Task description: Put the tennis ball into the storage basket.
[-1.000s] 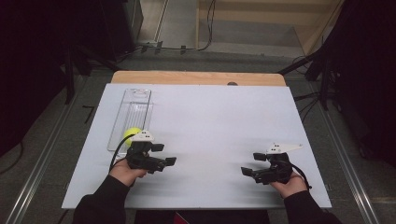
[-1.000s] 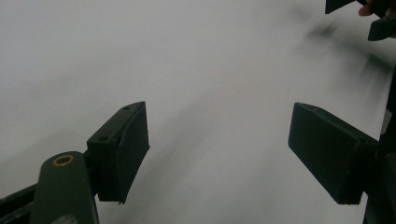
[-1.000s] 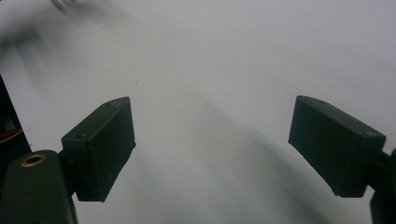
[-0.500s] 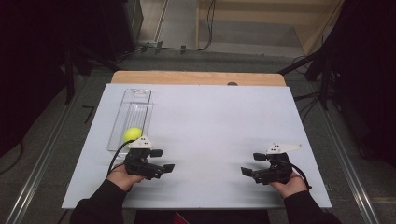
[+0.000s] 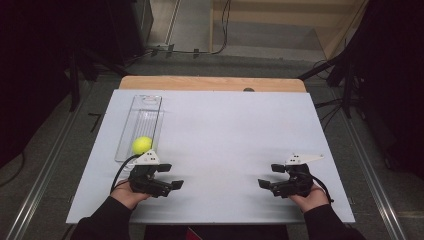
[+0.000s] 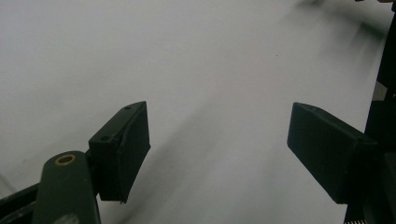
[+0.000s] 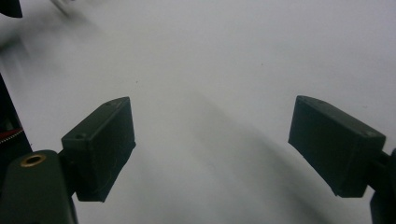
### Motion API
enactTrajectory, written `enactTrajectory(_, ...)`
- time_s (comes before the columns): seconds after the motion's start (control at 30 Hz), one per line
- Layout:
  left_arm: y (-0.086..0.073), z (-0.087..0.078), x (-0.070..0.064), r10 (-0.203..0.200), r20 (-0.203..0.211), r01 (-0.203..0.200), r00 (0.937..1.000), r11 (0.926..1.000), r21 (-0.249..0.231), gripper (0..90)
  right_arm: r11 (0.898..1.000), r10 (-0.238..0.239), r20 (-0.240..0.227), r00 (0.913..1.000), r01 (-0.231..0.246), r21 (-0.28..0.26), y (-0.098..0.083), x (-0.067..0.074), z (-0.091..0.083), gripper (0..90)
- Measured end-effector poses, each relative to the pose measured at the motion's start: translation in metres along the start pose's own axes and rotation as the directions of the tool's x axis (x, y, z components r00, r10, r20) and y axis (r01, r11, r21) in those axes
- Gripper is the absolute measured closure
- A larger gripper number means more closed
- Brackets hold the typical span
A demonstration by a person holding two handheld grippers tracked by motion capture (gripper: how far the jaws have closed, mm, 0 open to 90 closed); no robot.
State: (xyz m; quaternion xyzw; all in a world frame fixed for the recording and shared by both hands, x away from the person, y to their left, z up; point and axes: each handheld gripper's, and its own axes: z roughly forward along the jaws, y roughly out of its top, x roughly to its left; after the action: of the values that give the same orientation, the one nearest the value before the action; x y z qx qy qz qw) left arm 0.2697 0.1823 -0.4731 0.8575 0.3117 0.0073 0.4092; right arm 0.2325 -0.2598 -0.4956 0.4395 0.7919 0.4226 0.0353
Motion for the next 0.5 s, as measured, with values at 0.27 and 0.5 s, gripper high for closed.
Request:
enactTrajectory(0.27, -0.0064, -0.0063, 0.0004, -0.014, -0.020, 0.013, 0.9997, 0.9996, -0.026, 22.0, 1.000, -0.001, 0.003, 1.0000, 0.001, 0.002, -0.0001, -0.0002, 0.0003, 12.6)
enactTrajectory(0.5, -0.0102, -0.0088, 0.0004, -0.016, -0.036, 0.015, 0.9992, 0.9996, -0.024, 22.0, 1.000, 0.000, 0.004, 1.0000, 0.000, 0.002, -0.0001, -0.0005, 0.0003, 12.6)
